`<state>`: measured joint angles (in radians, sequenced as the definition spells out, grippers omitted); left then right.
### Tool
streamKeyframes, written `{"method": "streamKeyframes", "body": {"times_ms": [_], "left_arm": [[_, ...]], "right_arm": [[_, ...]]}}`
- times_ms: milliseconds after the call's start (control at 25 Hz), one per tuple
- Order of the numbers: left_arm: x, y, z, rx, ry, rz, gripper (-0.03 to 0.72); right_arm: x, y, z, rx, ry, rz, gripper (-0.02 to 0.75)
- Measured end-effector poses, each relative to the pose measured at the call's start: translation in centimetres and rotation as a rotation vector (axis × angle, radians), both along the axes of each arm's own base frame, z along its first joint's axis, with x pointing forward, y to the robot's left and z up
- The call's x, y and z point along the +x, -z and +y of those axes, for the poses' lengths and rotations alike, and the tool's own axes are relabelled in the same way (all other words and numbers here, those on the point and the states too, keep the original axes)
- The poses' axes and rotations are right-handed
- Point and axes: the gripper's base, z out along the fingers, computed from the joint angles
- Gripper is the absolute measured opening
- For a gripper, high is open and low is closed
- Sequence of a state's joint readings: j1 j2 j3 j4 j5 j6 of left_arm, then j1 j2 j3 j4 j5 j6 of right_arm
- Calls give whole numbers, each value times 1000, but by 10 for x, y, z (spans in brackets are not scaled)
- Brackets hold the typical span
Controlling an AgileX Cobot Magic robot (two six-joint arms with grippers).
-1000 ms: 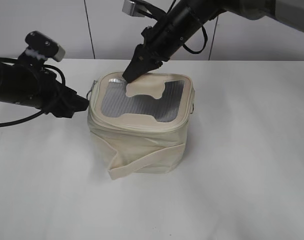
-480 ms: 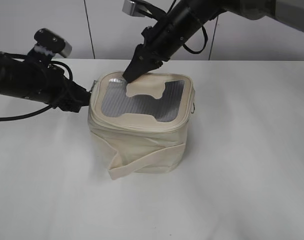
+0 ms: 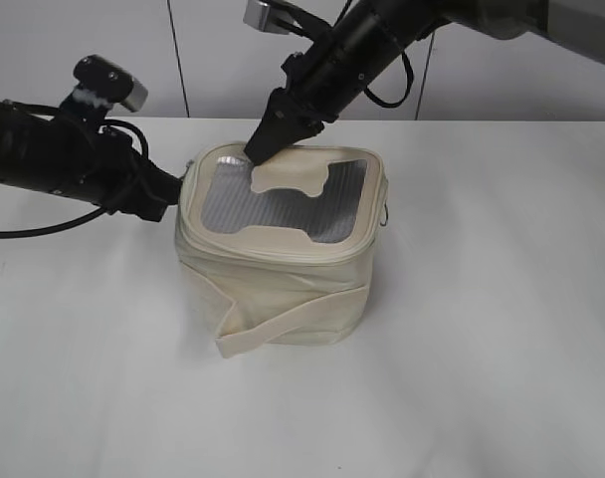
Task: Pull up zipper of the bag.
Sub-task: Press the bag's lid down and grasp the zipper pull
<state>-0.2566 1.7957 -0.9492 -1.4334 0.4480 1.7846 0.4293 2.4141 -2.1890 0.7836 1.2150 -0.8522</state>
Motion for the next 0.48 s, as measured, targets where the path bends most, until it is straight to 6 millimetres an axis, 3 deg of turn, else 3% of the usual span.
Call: {"method": "streamKeyframes", "body": {"times_ms": [120,480], "left_arm": [[-8,-8,3,17,0,11,-8],[-61,-36,16,-16,-18,11,-8]], "right_arm": [[0,0,0,-3,12,12,52],[-3,0,4,0,28,41,51]]}}
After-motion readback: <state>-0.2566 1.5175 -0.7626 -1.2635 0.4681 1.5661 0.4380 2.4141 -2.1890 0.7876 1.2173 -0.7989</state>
